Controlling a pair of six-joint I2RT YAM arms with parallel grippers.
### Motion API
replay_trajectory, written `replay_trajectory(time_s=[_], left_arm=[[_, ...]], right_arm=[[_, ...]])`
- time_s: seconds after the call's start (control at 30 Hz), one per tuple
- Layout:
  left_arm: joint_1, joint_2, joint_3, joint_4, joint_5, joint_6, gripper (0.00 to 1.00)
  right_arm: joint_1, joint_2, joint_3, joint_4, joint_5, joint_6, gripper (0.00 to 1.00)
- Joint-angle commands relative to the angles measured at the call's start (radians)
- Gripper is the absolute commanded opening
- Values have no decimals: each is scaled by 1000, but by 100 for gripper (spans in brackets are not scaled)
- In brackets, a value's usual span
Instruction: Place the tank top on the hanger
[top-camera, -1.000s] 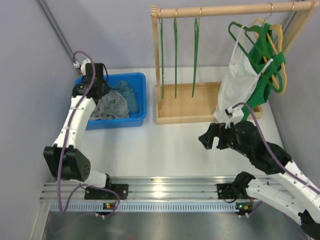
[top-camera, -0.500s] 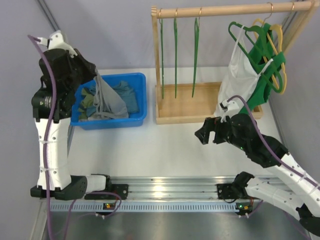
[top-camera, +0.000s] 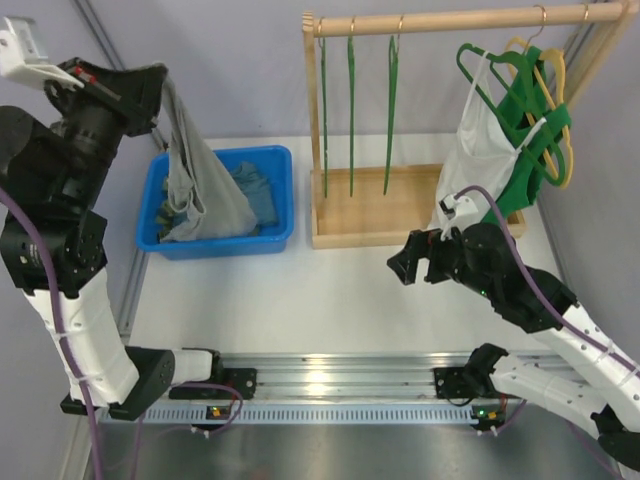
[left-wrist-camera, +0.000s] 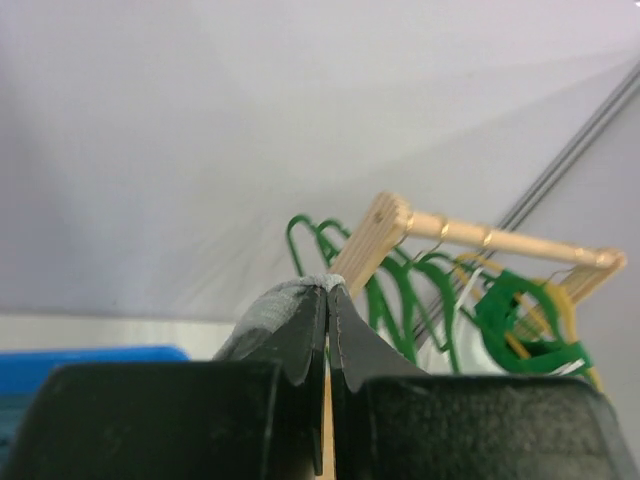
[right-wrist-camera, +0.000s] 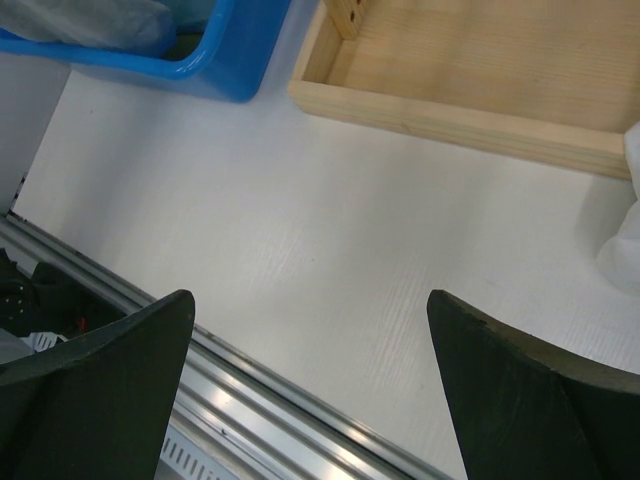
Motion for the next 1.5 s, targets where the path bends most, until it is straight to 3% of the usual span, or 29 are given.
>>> replay_trajectory(time_s=[0.0,0.13,0.27,0.57,0.73,0.83,0.93,0.97,1.17,1.47], left_arm=[[-2,11,83,221,92,-84,0],[-1,-29,25,355,175,-177,0],[-1,-73,-87,364,270,-228,0],[-4,-409,-910,404,373,-245,0],[-27,-529,-1225,402,395,-257,0],[-119,-576,-1383,402,328,-257,0],[-319,-578,-1480,407,160,-262,0],[-449,-571,-1511,418,114,-265,0],[-873,-429,-1554,533,-196,-314,0],[-1028,-192,-1479,669,-259,-342,0]], right_arm=[[11,0,49,25,-2,-16,100],[11,-2,46,28,0,-14,100],[11,-8,40,37,0,-14,100],[13,-35,-19,103,-54,12,100],[26,-40,-75,141,-72,33,100],[45,-41,-111,158,-60,52,100],[71,-54,-153,184,-34,73,100],[88,-58,-171,192,-27,78,100],[143,-80,-222,199,33,112,97],[259,-144,-363,310,69,199,75]])
